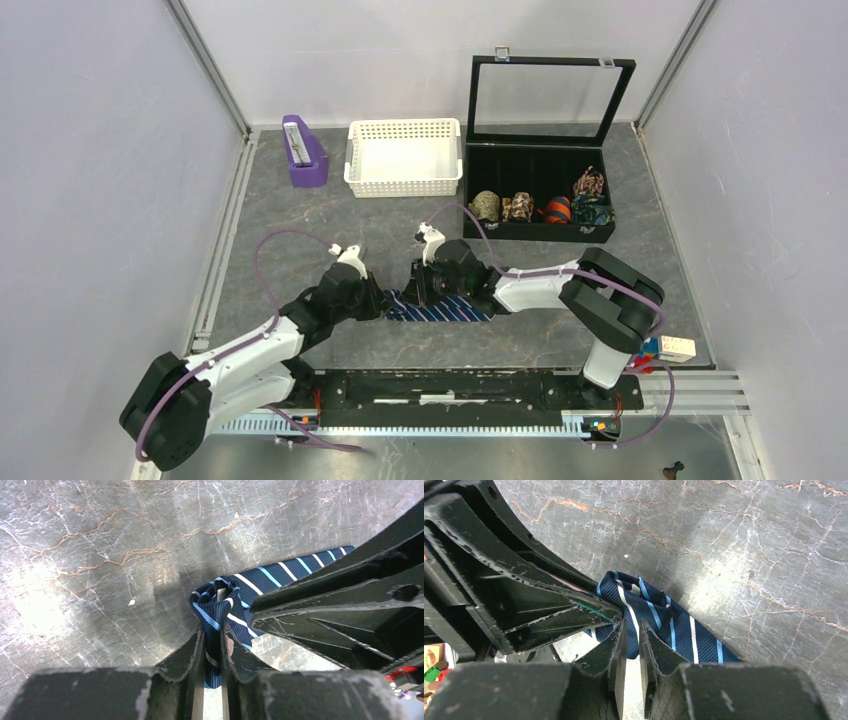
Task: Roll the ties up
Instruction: Roll the tie at the center of the board.
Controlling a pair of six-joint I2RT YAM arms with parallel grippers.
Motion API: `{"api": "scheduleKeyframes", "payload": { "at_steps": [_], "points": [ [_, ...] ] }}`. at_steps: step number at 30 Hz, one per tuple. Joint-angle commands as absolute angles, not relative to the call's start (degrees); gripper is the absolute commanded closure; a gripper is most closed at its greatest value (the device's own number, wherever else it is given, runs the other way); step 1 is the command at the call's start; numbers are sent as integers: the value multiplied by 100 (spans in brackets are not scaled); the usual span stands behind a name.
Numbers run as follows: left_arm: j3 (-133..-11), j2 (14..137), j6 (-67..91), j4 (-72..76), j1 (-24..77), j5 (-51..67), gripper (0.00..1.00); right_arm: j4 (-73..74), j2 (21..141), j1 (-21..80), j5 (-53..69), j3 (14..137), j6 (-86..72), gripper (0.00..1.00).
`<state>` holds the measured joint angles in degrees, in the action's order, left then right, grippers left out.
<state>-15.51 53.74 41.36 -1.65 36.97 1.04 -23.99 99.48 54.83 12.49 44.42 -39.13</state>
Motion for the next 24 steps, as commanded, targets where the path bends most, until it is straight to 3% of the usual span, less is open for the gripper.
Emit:
{"api": "scheduleKeyframes", "payload": {
  "at_steps": [1,24],
  "points": [
    [-1970,5417,3798,-608,3683,298,79,-2541,10082,5573,1265,4569,-3893,79],
    [-2644,5787,3515,-1547,3687,349,78,-2664,10130,5790,1223,4326,-3971,80]
  ]
}}
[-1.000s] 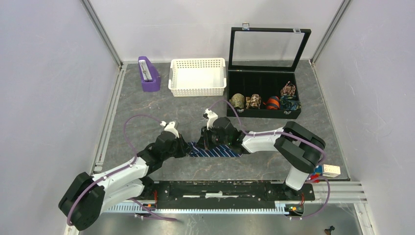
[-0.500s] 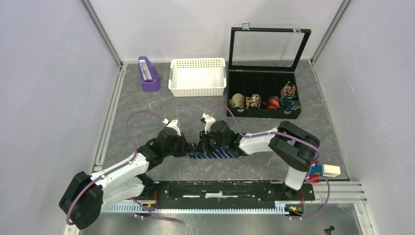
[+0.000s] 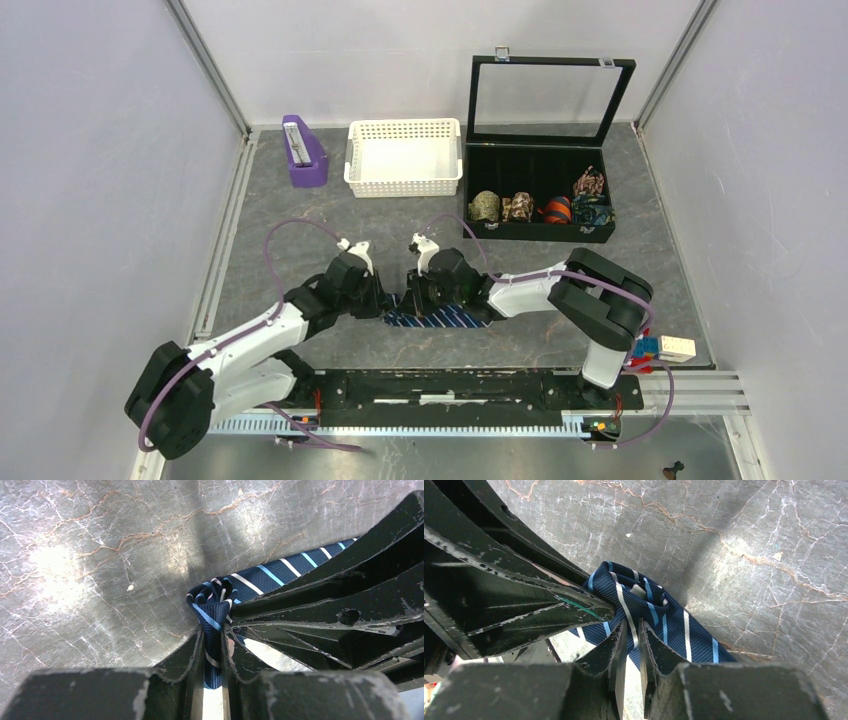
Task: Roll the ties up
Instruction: Roll the tie at the center of the board.
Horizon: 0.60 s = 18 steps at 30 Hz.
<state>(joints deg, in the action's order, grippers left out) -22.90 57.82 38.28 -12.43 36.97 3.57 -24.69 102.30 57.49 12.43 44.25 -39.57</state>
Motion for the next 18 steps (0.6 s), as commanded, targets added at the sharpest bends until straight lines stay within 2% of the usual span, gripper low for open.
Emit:
{"api": "scheduleKeyframes", "payload": {
  "at_steps": [1,18],
  "points": [
    [-2685,5786,3502,-1633,3691,317,78,-2663,10125,5790,1211,4316,-3970,80],
    [-3303,5863,3376,-2435,3977,-499,79,-2800,10232,5818,1278,4425,-4097,80]
  ]
}}
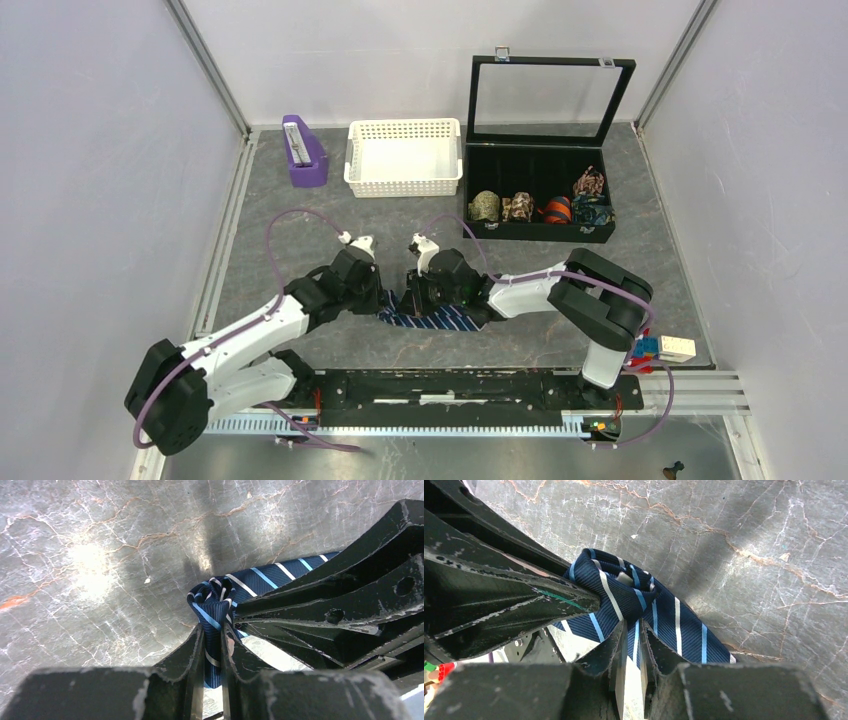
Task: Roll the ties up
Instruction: Roll the tie at the center of the board.
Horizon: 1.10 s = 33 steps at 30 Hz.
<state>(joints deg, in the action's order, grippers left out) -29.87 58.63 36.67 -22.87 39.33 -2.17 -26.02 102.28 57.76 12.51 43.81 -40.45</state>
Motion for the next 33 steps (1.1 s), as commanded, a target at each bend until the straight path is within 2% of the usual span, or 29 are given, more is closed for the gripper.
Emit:
{"api": "scheduleKeyframes", "payload": {
  "at_steps": [1,24,33],
  "points": [
    [-3313,5883,3377,-2435,3988,-491,79,-2822,10253,5823,1291,4453,-4120,80],
    [-3593,6346,3559,-2699,4380,-735,76,-3331,11089,5919,1503,5001,-4367,80],
    [-3623,6671,3696,-2618,4686,-947,76,-3256,11049,5906,1563,4942,-4322,80]
  ]
}}
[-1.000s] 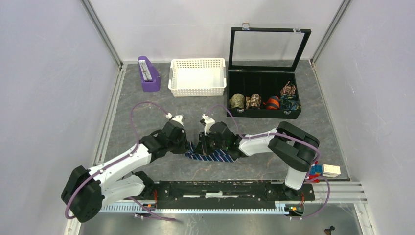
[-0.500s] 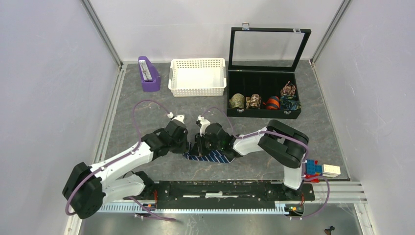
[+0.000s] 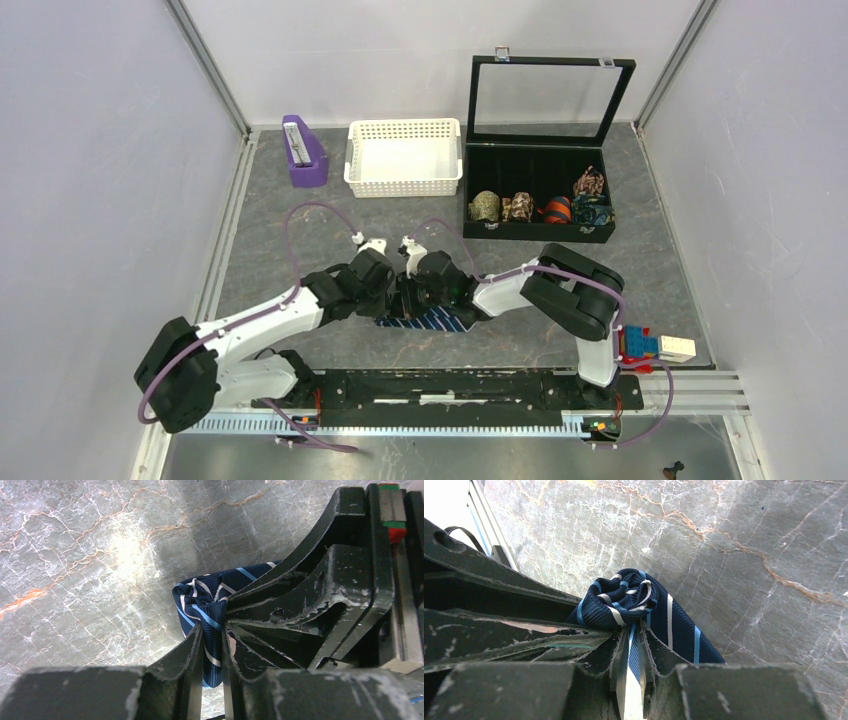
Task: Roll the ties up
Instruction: Roll the tie at the center of the board.
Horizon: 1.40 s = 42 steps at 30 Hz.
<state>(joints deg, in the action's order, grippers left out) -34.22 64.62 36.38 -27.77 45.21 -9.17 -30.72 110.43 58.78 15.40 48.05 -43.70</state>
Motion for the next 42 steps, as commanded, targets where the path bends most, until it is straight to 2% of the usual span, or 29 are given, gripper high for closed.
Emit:
{"api": "scheduleKeyframes", "payload": {
  "at_steps": [1,16,28,37,42],
  "points": [
    [-3642,6716,3712,-2642,4714,-1012,76,-3196,11016,5898,1558,4927,-4294,80],
    [-4257,7507,3620,-3203,4886,-1562,77,-2409,10190,5715,1393,4510,-3828,80],
    [-4655,8072,3578,-3340,4945,-1449,77,-2394,9477,5222,1144,3533,-3608,80],
    [-4903,8247,3695,-3475,5079,-1380,57,-2487,9446,5177,1171,3433,-3647,80],
    [-4966,8130,3797,-3526,5115,-1297,52,-2538,9460,5164,1183,3429,-3665,80]
  ]
}}
